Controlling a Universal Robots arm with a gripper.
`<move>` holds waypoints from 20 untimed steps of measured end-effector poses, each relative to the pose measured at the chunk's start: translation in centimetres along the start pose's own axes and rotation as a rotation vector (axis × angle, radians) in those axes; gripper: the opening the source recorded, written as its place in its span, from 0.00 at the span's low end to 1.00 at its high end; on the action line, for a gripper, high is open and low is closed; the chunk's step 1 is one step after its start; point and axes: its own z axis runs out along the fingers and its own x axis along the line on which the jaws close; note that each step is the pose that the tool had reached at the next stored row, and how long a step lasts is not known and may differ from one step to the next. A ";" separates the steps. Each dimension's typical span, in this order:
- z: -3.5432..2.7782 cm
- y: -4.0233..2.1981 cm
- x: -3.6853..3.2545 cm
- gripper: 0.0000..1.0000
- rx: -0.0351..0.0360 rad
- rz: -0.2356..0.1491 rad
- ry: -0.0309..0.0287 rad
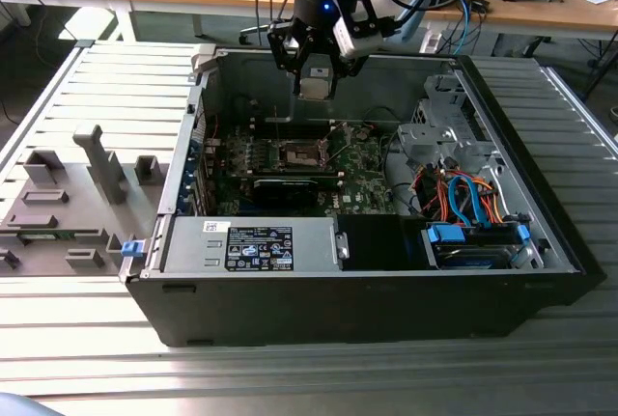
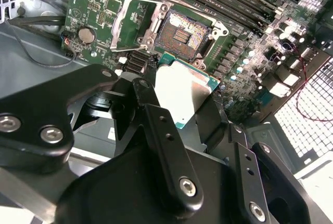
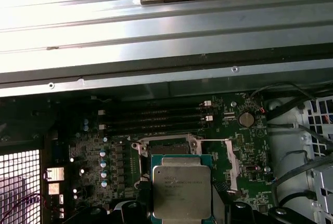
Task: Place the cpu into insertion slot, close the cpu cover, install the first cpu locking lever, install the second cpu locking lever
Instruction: 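Place the cpu into insertion slot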
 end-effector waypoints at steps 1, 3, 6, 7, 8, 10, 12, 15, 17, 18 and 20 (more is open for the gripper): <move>0.00 0.00 0.00 0.54 0.0000 0.001 -0.0001; 0.00 0.00 0.00 0.54 0.0000 0.002 -0.0002; 0.00 0.00 0.00 0.54 -0.0001 0.004 -0.0004; 0.00 0.00 0.00 0.54 -0.0001 0.005 -0.0004; 0.01 0.00 0.00 0.54 -0.0001 0.006 -0.0005; 0.01 0.00 0.00 0.54 -0.0002 0.007 -0.0007; 0.01 0.00 0.00 0.54 -0.0002 0.009 -0.0008; 0.01 0.00 0.00 0.54 -0.0002 0.011 -0.0010; 0.01 0.00 0.00 0.54 -0.0003 0.013 -0.0012; 0.01 0.00 0.00 0.54 -0.0003 0.014 -0.0012; 0.01 0.00 0.00 0.54 -0.0003 0.016 -0.0014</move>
